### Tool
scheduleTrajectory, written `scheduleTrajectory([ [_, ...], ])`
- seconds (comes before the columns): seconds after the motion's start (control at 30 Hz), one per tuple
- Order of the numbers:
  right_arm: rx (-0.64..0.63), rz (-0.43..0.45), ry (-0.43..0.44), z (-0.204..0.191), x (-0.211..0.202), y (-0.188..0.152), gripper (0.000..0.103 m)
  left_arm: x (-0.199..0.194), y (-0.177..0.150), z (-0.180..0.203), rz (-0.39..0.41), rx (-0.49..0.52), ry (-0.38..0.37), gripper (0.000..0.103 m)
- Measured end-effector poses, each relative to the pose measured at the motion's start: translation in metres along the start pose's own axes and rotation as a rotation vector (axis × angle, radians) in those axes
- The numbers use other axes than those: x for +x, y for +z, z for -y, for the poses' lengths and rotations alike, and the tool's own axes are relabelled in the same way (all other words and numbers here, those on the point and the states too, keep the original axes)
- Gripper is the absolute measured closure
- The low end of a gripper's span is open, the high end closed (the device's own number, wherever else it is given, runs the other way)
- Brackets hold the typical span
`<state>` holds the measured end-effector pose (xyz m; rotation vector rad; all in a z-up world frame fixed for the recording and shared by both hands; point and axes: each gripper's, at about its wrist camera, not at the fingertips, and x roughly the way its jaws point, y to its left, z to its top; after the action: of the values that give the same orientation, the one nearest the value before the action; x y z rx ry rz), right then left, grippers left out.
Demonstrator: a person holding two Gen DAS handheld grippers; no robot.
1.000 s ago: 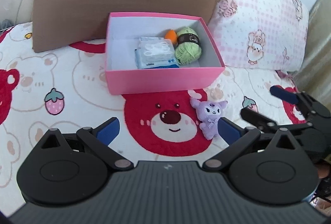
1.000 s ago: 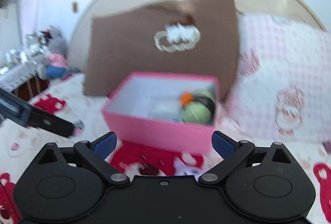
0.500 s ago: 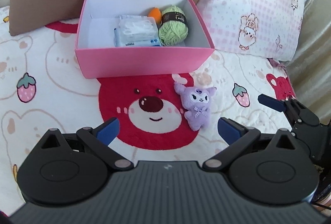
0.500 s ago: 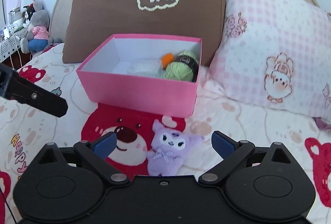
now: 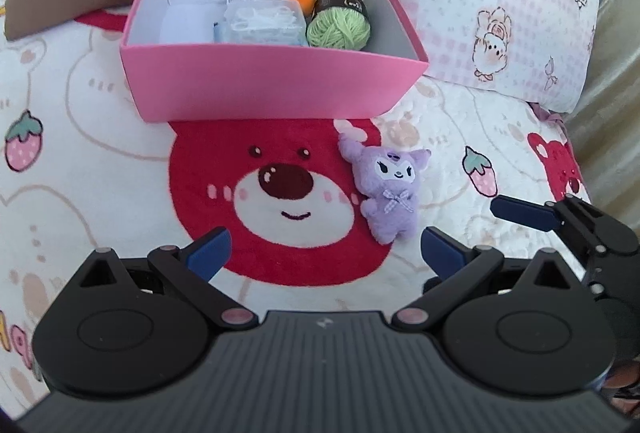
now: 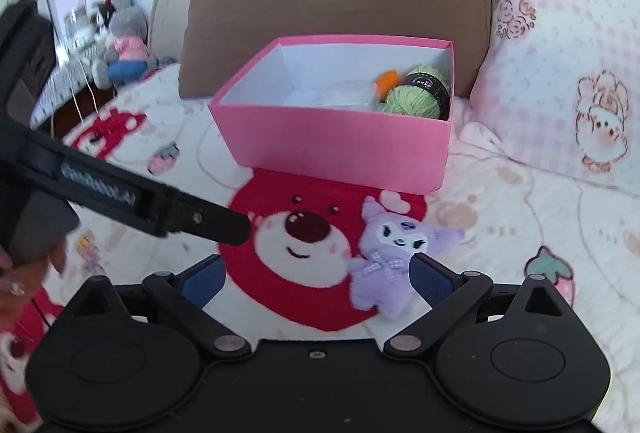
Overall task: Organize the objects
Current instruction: 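Move the left tool down to the purple plush toy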
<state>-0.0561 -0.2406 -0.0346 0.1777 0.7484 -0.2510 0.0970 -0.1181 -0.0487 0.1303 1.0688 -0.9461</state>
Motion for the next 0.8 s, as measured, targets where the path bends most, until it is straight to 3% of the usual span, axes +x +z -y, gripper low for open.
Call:
scheduleTrajectory([
  [0.07, -0.034, 0.013, -0.027, 0.001, 0.006, -0.006, 0.003, 0.006, -0.001, -0.001, -0.005, 0.005, -0.013, 0.000],
  [0.13, -0.034, 0.097, -0.099, 0.005, 0.010, -0.020, 0.003, 0.012, -0.004, 0.001, 0.013, 0.020, -0.008, 0.000],
  [0.2, -0.001, 0.099, -0.154, 0.011, 0.022, -0.033, 0.003, 0.019, -0.006, 0.002, 0.032, 0.027, -0.008, 0.000],
  [0.37, 0.112, 0.080, -0.086, 0.028, 0.034, -0.046, 0.004, 0.040, -0.010, 0.007, 0.041, 0.027, -0.043, 0.001],
  [0.8, 0.006, 0.053, -0.099, 0.018, 0.058, -0.054, 0.007, 0.077, -0.016, 0.021, 0.053, 0.051, -0.152, 0.002],
])
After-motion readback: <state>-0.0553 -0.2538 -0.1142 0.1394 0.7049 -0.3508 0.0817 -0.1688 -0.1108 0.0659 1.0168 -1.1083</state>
